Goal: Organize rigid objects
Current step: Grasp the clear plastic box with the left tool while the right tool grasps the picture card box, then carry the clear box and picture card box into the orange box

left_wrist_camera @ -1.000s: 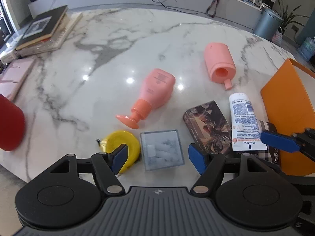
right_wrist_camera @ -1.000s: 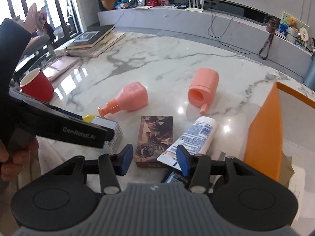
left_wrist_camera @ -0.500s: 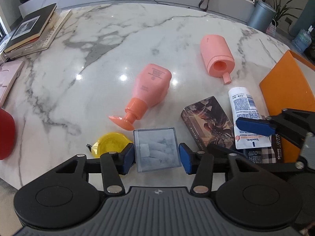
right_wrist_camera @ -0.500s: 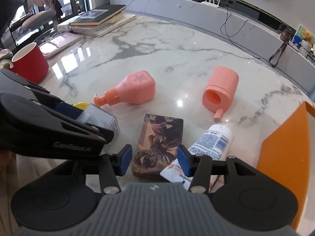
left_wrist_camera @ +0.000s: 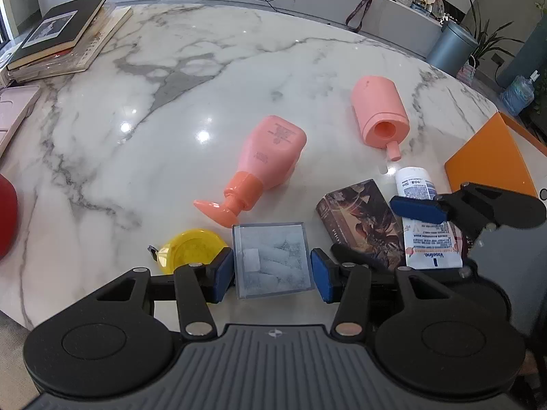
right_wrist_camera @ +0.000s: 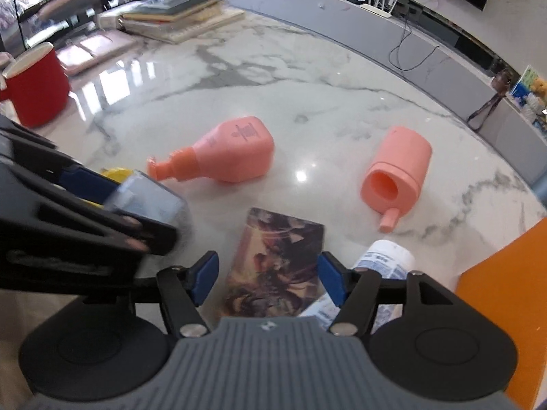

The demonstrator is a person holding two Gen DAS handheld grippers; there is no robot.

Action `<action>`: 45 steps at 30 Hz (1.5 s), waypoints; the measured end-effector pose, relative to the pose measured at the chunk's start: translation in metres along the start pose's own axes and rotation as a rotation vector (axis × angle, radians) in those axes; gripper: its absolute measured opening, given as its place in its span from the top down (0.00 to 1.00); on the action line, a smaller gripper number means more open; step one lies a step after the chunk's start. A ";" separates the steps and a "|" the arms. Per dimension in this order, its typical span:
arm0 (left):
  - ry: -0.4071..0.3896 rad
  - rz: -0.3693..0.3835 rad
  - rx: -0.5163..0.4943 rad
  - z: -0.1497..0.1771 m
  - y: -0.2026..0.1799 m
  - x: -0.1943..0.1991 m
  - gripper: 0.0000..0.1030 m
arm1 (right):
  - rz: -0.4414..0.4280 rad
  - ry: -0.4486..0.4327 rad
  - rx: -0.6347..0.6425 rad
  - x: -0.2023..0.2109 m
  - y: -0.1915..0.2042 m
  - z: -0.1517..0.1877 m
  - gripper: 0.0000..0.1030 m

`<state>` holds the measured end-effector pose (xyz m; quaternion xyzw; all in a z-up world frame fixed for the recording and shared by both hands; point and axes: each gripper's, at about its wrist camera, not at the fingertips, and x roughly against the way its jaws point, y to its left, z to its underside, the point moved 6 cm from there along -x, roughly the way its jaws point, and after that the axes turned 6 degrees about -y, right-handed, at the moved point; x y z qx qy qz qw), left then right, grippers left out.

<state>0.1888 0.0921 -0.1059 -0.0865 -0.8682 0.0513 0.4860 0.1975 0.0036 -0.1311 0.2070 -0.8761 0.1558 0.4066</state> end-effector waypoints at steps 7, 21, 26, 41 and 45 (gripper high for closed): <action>-0.001 0.005 0.003 0.002 0.001 0.000 0.45 | -0.035 0.060 -0.079 -0.009 -0.007 0.009 0.41; 0.012 -0.056 -0.101 0.005 -0.012 -0.007 0.41 | -0.072 0.055 -0.107 -0.005 0.002 0.017 0.42; 0.000 -0.062 -0.110 0.006 -0.013 -0.006 0.46 | -0.070 0.045 -0.113 -0.003 0.003 0.018 0.43; -0.111 -0.031 -0.018 -0.006 -0.014 0.035 0.47 | -0.042 -0.111 -0.100 0.049 -0.003 -0.004 0.44; -0.148 -0.030 -0.024 -0.014 -0.022 0.052 0.47 | -0.033 -0.158 -0.118 0.072 -0.010 -0.010 0.43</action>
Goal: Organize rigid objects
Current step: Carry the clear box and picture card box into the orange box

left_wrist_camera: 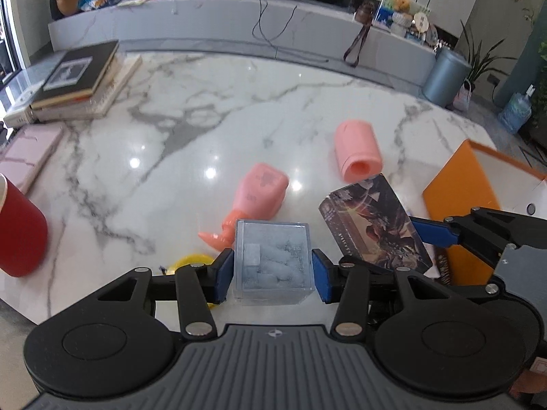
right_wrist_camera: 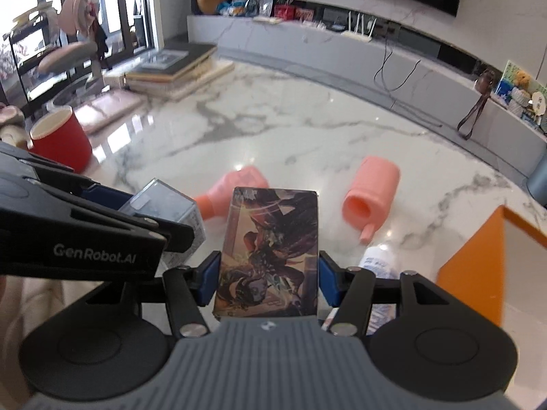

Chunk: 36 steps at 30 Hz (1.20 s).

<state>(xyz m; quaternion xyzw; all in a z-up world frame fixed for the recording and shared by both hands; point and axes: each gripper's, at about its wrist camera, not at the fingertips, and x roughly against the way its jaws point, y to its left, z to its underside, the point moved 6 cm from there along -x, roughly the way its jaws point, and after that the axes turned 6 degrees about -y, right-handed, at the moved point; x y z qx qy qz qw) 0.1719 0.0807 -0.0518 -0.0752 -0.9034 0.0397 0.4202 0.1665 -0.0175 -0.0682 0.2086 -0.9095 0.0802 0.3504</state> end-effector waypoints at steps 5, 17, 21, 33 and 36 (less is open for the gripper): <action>-0.042 0.014 -0.023 -0.011 -0.016 0.017 0.47 | 0.013 -0.053 -0.018 0.029 -0.009 -0.010 0.43; -0.111 0.095 -0.095 -0.030 -0.076 0.045 0.47 | 0.086 -0.144 -0.043 0.092 -0.054 -0.017 0.43; -0.123 0.132 -0.134 -0.033 -0.103 0.046 0.47 | 0.127 -0.157 -0.068 0.113 -0.080 -0.008 0.43; -0.100 0.255 -0.304 -0.030 -0.206 0.031 0.47 | 0.272 -0.131 -0.172 0.153 -0.173 0.036 0.43; -0.084 0.284 -0.359 -0.026 -0.234 0.025 0.47 | 0.296 -0.115 -0.210 0.155 -0.192 0.050 0.43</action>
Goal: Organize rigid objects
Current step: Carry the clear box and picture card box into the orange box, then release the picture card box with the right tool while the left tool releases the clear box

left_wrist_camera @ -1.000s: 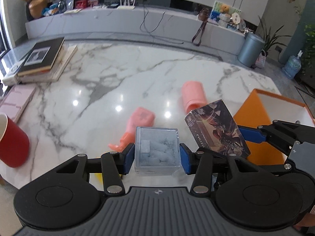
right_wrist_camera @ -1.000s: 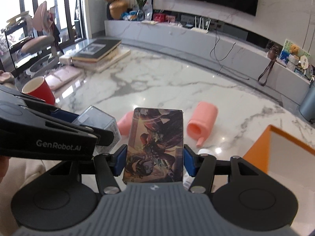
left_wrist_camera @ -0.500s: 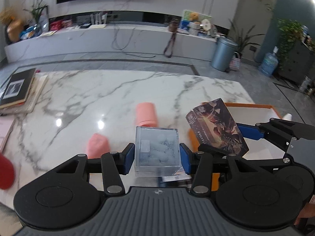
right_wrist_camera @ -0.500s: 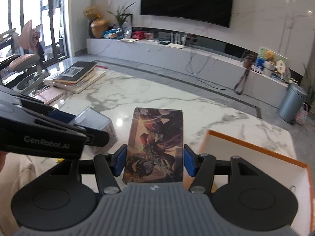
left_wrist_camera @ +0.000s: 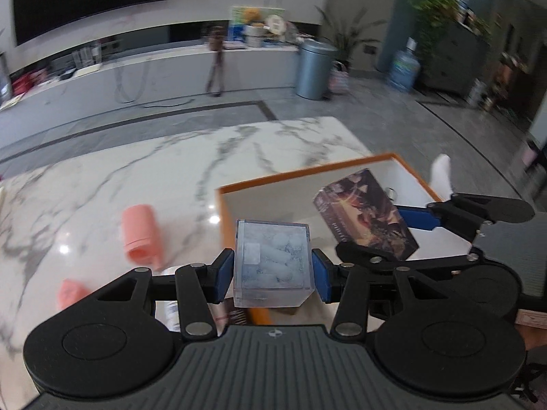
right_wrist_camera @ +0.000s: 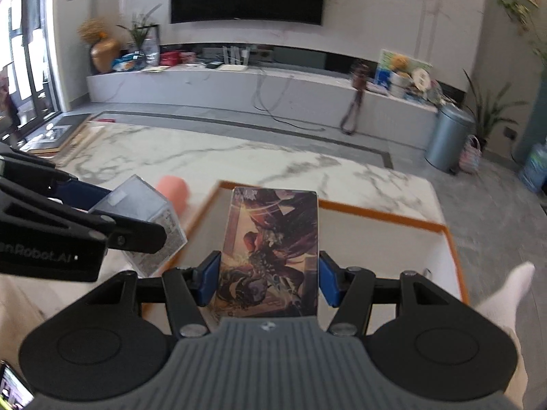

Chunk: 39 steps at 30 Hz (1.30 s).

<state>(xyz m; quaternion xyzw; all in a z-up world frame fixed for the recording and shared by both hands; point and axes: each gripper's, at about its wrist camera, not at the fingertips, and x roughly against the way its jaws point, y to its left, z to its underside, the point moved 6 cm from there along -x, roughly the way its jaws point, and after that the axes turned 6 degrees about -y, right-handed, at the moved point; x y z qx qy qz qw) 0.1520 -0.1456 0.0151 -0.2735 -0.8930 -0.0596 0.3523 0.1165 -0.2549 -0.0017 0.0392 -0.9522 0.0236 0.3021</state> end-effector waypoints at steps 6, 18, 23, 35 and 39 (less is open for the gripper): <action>0.043 0.050 -0.066 -0.006 -0.034 -0.033 0.47 | 0.037 0.051 -0.054 -0.017 -0.035 0.019 0.43; 0.128 0.105 -0.135 -0.014 -0.068 -0.099 0.47 | 0.101 0.197 -0.036 -0.069 -0.076 0.039 0.43; 0.157 0.112 -0.129 -0.014 -0.070 -0.115 0.47 | 0.115 0.265 -0.021 -0.090 -0.088 0.043 0.44; 0.212 0.130 -0.117 -0.006 -0.074 -0.139 0.47 | 0.131 0.324 -0.058 -0.101 -0.094 0.054 0.44; 0.217 0.121 -0.108 -0.008 -0.072 -0.141 0.47 | 0.147 0.293 -0.065 -0.097 -0.096 0.052 0.41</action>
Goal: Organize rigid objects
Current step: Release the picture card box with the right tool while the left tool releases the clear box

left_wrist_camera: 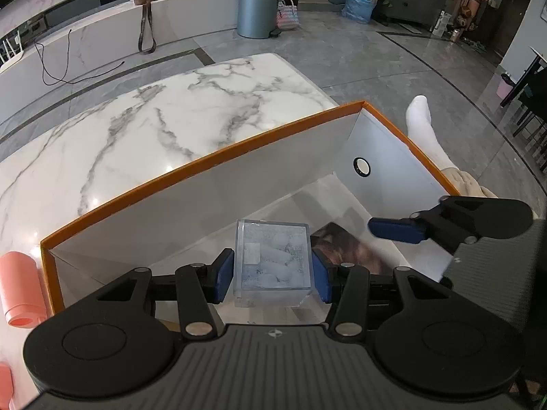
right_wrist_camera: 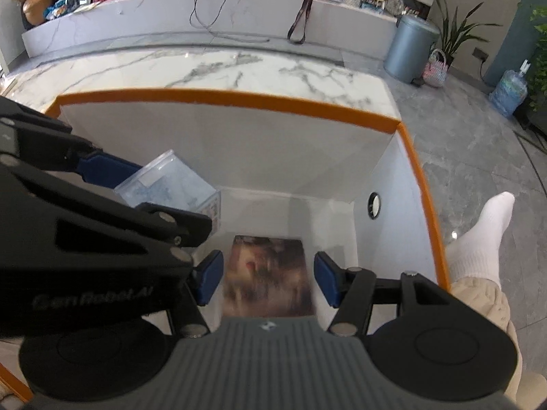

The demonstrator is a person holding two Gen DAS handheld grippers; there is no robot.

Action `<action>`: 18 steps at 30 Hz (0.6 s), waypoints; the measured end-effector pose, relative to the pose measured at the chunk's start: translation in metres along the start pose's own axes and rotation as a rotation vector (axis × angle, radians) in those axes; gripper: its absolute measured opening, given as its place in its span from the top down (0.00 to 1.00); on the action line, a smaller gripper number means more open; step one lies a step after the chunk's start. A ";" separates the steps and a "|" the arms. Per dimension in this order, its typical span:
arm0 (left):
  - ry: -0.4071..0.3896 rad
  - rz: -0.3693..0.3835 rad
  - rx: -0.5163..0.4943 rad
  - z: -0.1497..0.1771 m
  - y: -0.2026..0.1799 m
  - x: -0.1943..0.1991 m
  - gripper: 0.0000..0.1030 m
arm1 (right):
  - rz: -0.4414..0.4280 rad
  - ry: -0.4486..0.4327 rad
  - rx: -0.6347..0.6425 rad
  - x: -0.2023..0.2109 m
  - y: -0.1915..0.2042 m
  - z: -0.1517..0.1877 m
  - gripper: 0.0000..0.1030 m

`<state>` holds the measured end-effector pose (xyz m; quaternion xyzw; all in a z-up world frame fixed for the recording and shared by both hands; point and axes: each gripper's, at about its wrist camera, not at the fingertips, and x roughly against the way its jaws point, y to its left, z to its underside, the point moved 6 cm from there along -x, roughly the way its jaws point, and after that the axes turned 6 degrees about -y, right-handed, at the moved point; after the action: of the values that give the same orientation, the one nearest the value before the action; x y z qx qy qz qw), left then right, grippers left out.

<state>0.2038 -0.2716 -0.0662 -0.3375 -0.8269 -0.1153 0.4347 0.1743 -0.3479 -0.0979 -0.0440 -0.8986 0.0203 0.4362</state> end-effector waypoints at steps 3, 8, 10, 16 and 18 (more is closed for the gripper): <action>0.003 -0.005 0.008 -0.001 0.000 -0.002 0.47 | 0.001 -0.015 0.007 0.004 0.001 0.001 0.41; 0.009 0.002 0.020 -0.002 -0.003 -0.007 0.47 | -0.014 -0.031 0.030 0.010 0.006 0.006 0.41; 0.011 -0.001 0.013 -0.002 -0.005 -0.009 0.47 | -0.020 -0.031 0.033 0.010 0.007 0.006 0.41; 0.013 -0.019 0.020 -0.003 -0.004 -0.010 0.47 | -0.027 -0.042 0.020 0.011 0.007 0.005 0.41; 0.014 -0.025 0.019 -0.003 -0.004 -0.011 0.47 | -0.026 -0.046 0.020 0.012 0.007 0.006 0.41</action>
<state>0.2075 -0.2809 -0.0726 -0.3223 -0.8289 -0.1150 0.4425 0.1628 -0.3395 -0.0929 -0.0276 -0.9085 0.0249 0.4162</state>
